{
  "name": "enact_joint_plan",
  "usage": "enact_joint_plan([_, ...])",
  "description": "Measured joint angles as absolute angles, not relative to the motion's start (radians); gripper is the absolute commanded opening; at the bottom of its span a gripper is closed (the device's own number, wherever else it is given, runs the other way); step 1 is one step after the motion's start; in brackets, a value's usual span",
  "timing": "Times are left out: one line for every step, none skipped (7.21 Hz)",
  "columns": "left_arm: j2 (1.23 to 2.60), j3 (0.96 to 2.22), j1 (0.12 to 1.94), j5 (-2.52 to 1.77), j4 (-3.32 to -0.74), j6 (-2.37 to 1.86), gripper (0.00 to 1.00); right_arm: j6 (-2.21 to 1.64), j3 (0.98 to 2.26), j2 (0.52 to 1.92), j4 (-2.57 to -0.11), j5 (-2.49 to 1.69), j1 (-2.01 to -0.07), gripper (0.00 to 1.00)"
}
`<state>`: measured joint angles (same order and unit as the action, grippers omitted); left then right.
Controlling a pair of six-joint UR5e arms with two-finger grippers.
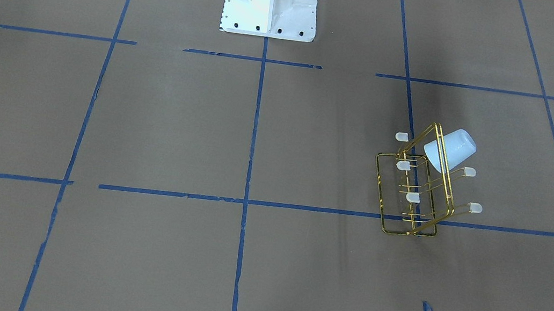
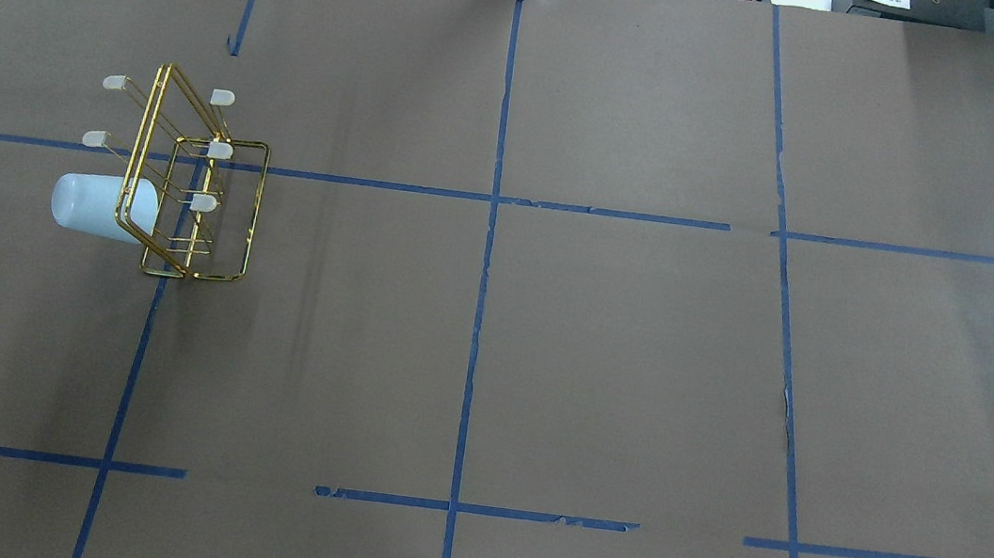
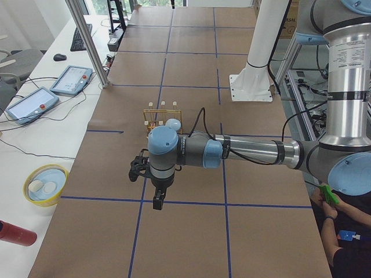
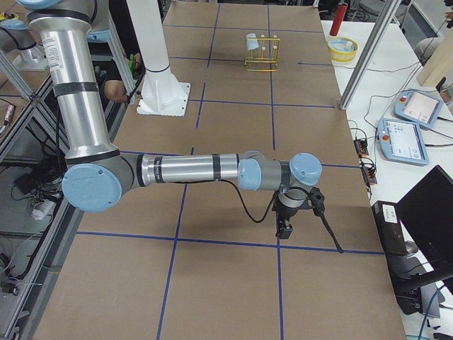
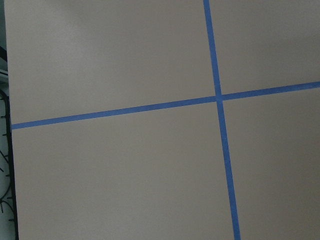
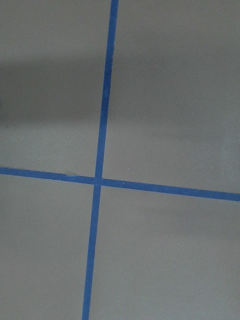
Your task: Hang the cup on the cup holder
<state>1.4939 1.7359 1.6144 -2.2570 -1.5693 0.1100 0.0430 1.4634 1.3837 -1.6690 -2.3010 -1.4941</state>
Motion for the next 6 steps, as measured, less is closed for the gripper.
enact_joint_plan([1.493, 1.734, 1.615, -2.294, -1.566, 0.116, 1.0, 0.043, 1.463, 1.384, -1.669, -2.301, -1.494, 1.0])
enact_joint_plan([1.493, 1.733, 1.614, -2.322, -1.566, 0.118, 1.0, 0.043, 1.463, 1.384, -1.669, -2.301, -1.494, 1.0])
enact_joint_plan([1.493, 1.732, 1.614, -2.336, -1.565, 0.116, 1.0, 0.043, 1.463, 1.384, -1.669, -2.301, -1.494, 1.0])
enact_joint_plan([1.493, 1.732, 1.614, -2.34, -1.565, 0.113, 1.0, 0.043, 1.463, 1.384, -1.669, -2.301, -1.493, 1.0])
enact_joint_plan([1.49, 1.731, 1.614, -2.341, -1.565, 0.111, 1.0, 0.043, 1.463, 1.384, -1.669, -2.301, -1.493, 1.0])
enact_joint_plan([1.485, 1.731, 1.615, -2.341, -1.566, 0.111, 1.0, 0.043, 1.463, 1.384, -1.669, -2.301, -1.494, 1.0])
